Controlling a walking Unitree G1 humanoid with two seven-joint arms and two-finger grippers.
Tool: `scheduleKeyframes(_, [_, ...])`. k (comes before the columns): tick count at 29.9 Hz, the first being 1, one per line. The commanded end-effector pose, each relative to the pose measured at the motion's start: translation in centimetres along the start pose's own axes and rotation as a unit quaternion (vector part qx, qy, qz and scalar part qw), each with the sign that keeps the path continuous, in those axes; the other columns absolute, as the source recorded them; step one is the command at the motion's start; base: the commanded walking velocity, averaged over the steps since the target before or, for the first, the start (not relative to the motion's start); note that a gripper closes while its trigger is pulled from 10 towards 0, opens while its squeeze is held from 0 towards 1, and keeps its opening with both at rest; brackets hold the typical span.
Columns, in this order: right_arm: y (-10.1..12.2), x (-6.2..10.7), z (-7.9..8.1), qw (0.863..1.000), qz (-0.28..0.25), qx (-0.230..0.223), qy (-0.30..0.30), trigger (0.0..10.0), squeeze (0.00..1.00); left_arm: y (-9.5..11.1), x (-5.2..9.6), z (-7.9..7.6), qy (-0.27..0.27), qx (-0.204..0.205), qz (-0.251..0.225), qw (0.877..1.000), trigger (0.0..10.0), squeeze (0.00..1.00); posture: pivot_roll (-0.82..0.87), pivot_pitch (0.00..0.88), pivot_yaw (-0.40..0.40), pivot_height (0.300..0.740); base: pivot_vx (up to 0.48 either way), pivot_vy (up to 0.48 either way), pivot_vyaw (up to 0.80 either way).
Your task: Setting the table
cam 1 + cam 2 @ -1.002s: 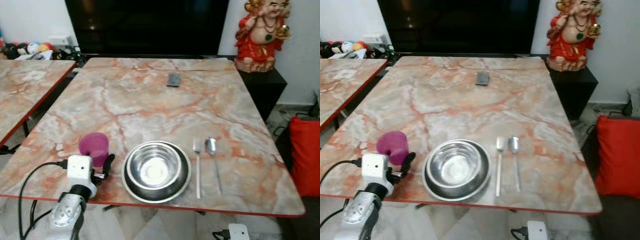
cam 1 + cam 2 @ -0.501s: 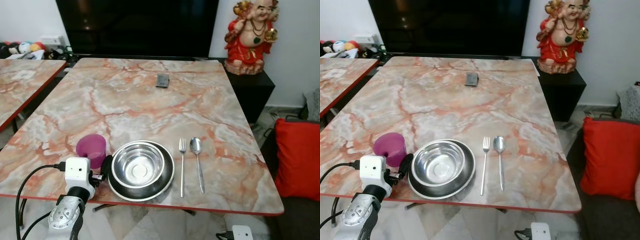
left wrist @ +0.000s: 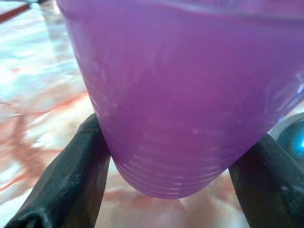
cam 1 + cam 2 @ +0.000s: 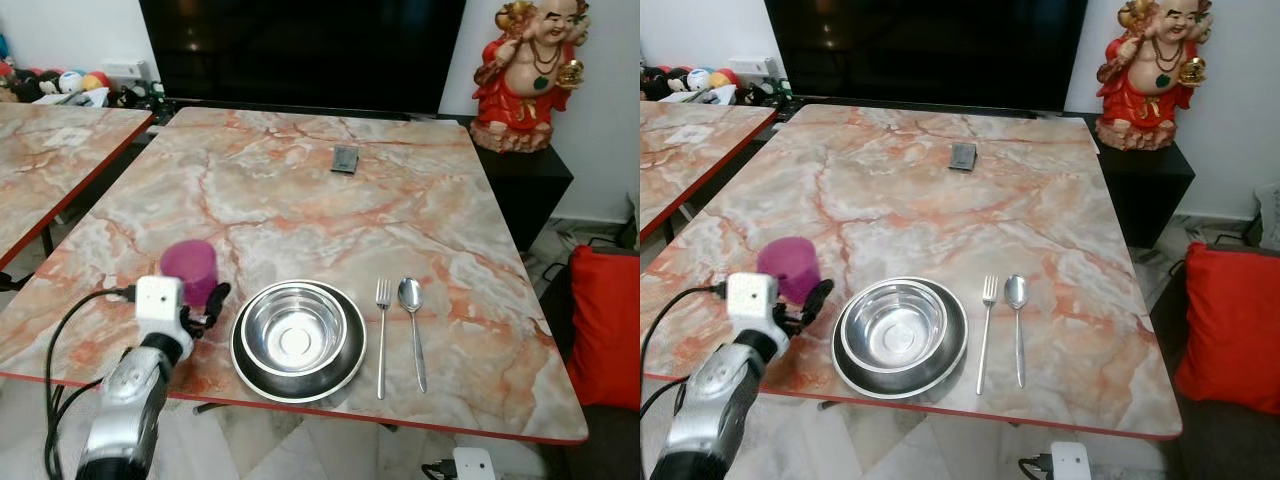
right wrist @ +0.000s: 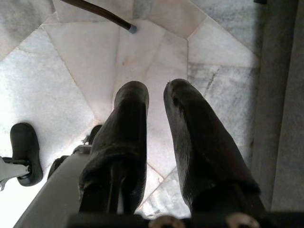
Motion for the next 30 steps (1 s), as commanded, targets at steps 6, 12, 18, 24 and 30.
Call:
scheduleKeyframes(6, [-0.2, 0.0, -0.3, 1.0, 0.007, 0.0, -0.003, 10.0, 0.0, -0.8, -0.5, 0.1, 0.003, -0.001, 0.026, 1.0, 10.0, 0.0, -0.01, 0.093, -0.02, 0.74, 0.0, 0.0, 0.0])
scheduleKeyframes(12, [-0.2, 0.0, -0.5, 1.0, 0.008, -0.001, -0.003, 10.0, 0.0, -1.5, -0.4, 0.5, 0.009, -0.005, 0.037, 0.999, 10.0, 0.0, -0.01, 0.098, -0.02, 0.74, 0.0, 0.0, 0.0])
scheduleKeyframes(18, [-0.5, 0.1, -0.4, 1.0, 0.009, -0.001, -0.002, 10.0, 0.0, -2.0, -0.2, 0.6, 0.007, -0.01, 0.046, 0.999, 10.0, 0.0, -0.01, 0.098, -0.013, 0.74, 0.0, 0.0, 0.0])
scheduleKeyframes(24, [-0.7, 0.1, -0.5, 1.0, 0.012, -0.003, -0.003, 10.0, 0.0, -2.3, -0.2, 0.5, 0.002, -0.016, 0.052, 0.999, 10.0, 0.0, -0.01, 0.097, -0.012, 0.74, 0.0, 0.0, 0.0])
scheduleKeyframes(30, [-0.8, 0.1, -0.6, 1.0, 0.015, -0.003, -0.003, 10.0, 0.0, -2.5, -0.3, 0.4, -0.003, -0.021, 0.056, 0.998, 10.0, 0.0, -0.01, 0.092, -0.01, 0.74, 0.0, 0.0, 0.0])
Point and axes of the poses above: a point about 5 cm out from each wrist's last joint towards the gripper, its own x axis pointing back from the gripper into the wrist, its own y axis along the axis of the wrist's last joint, z = x × y, the point moved 1 cm from there along -x, pointing out of the wrist towards the gripper, and after that the axes turned 9 degrees about x, right-handed, at the moved point
